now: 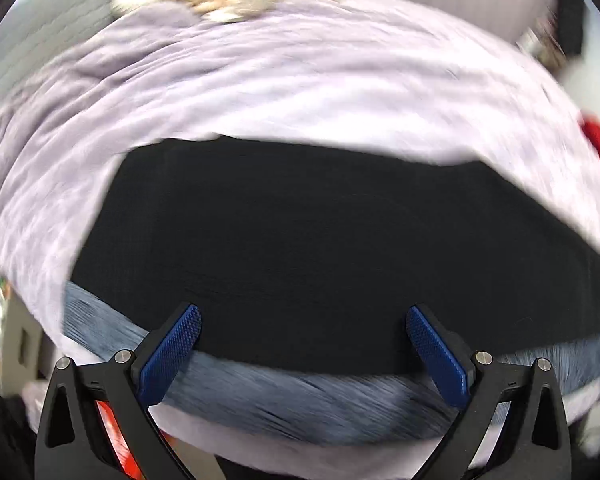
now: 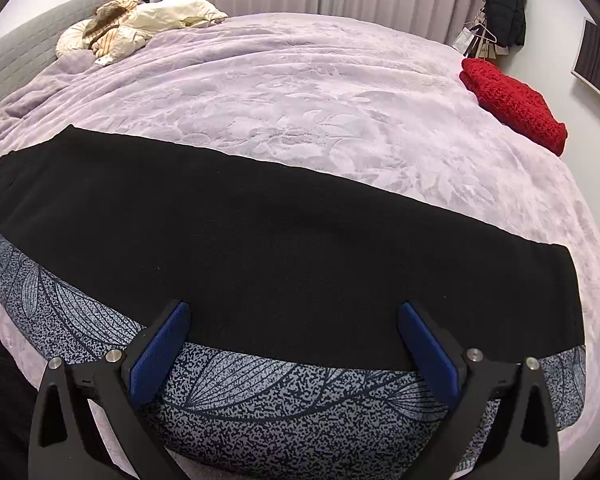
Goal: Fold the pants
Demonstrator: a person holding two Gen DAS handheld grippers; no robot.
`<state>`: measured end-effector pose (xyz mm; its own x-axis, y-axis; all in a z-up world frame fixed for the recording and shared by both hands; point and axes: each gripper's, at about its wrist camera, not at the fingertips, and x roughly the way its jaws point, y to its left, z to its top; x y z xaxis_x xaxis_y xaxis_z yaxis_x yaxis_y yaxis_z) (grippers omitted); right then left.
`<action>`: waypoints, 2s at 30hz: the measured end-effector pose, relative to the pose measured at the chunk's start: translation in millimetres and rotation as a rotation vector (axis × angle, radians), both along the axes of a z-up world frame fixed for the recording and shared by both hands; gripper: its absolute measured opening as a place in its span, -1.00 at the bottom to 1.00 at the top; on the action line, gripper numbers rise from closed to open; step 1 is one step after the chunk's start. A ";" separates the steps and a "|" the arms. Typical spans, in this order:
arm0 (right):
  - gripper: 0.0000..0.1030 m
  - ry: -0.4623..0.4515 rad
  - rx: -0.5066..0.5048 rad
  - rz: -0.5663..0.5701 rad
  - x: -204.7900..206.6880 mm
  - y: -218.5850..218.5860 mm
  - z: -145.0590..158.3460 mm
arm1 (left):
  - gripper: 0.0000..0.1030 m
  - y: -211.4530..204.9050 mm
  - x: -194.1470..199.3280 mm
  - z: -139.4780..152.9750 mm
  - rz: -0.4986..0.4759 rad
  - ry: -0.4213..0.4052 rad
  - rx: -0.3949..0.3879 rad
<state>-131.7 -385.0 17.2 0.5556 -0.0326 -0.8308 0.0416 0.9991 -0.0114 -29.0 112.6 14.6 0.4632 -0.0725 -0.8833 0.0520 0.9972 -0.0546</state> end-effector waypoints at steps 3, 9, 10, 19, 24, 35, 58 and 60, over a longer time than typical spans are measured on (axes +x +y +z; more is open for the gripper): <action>0.99 0.004 0.000 -0.018 2.5 0.6 -0.2 | 1.00 35.6 38.0 9.1 0.088 -0.003 -0.084; 0.99 0.003 -0.009 -0.034 3.4 1.4 -0.9 | 1.00 43.6 91.8 -23.0 0.185 0.082 0.122; 0.99 0.003 -0.007 -0.034 2.9 0.9 -0.9 | 1.00 49.7 94.4 -27.7 0.197 0.093 0.084; 0.99 -0.001 -0.020 -0.051 4.5 3.6 -1.8 | 1.00 -27.2 103.5 -11.2 0.128 0.074 0.041; 0.99 -0.007 -0.018 -0.050 2.1 2.2 -1.6 | 1.00 -99.7 95.4 -25.1 0.037 0.109 0.093; 1.00 -0.033 0.062 -0.031 -13.3 5.1 10.1 | 1.00 -240.0 -30.7 -14.4 -0.390 0.065 0.055; 0.99 -0.055 -0.069 -0.072 -95.5 -94.0 -5.2 | 0.99 -143.5 -71.1 -13.0 -0.443 -0.038 0.027; 0.99 -0.061 -0.029 -0.054 -99.6 -99.4 -3.6 | 0.99 -129.1 -64.1 -15.6 -0.403 -0.033 -0.004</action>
